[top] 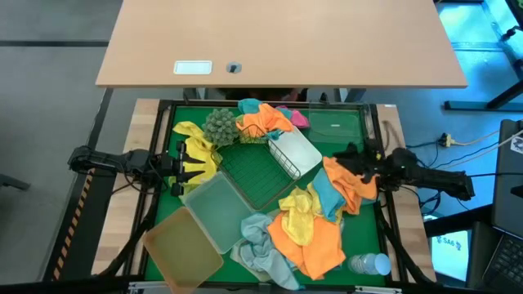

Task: Sort microfiber towel by color & place in baskets
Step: Put the orange towel into the transparent bin

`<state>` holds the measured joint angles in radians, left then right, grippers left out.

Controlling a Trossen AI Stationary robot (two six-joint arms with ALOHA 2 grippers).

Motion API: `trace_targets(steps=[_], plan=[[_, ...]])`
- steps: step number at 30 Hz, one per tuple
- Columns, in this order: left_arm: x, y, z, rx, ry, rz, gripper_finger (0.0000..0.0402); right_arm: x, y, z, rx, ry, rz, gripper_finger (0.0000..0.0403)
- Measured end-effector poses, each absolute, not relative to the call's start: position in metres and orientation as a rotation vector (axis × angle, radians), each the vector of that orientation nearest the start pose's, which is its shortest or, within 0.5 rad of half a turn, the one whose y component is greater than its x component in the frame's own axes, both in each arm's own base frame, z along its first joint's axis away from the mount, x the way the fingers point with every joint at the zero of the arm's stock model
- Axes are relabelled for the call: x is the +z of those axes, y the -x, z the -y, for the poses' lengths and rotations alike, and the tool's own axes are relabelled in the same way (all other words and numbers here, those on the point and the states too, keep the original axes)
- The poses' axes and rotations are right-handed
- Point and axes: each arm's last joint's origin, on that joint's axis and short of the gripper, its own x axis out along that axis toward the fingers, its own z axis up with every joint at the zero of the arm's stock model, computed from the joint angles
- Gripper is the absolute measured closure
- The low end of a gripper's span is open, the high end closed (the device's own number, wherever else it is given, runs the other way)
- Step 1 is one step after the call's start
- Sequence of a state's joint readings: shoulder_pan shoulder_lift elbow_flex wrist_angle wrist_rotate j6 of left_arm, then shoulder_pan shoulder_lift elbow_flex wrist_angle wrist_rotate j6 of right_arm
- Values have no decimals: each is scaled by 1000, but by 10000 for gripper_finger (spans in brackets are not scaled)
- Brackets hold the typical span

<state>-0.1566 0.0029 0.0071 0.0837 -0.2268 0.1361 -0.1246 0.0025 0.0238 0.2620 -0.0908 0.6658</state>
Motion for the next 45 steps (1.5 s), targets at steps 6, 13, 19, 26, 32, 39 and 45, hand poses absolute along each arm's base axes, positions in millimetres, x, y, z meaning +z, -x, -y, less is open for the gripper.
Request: trace_targets(steps=[6,13,19,26,32,39,45], plan=[[174,-96,9,73,-45,84,265,233,-83,8,48,-536,271,228],[174,-96,9,70,13,86,265,290,-83,8,-36,-524,-2,228],[174,-96,9,70,14,86,265,324,-105,10,-114,-526,-346,228],[174,-96,9,70,14,86,265,321,-135,13,-193,-539,-823,228],[174,-96,9,70,14,86,265,289,-162,17,-234,-481,-1167,228],[174,-96,9,70,14,87,265,261,-182,22,-290,-365,-1414,228],[174,-96,9,71,14,86,265,251,-191,21,-228,-353,-1489,228]])
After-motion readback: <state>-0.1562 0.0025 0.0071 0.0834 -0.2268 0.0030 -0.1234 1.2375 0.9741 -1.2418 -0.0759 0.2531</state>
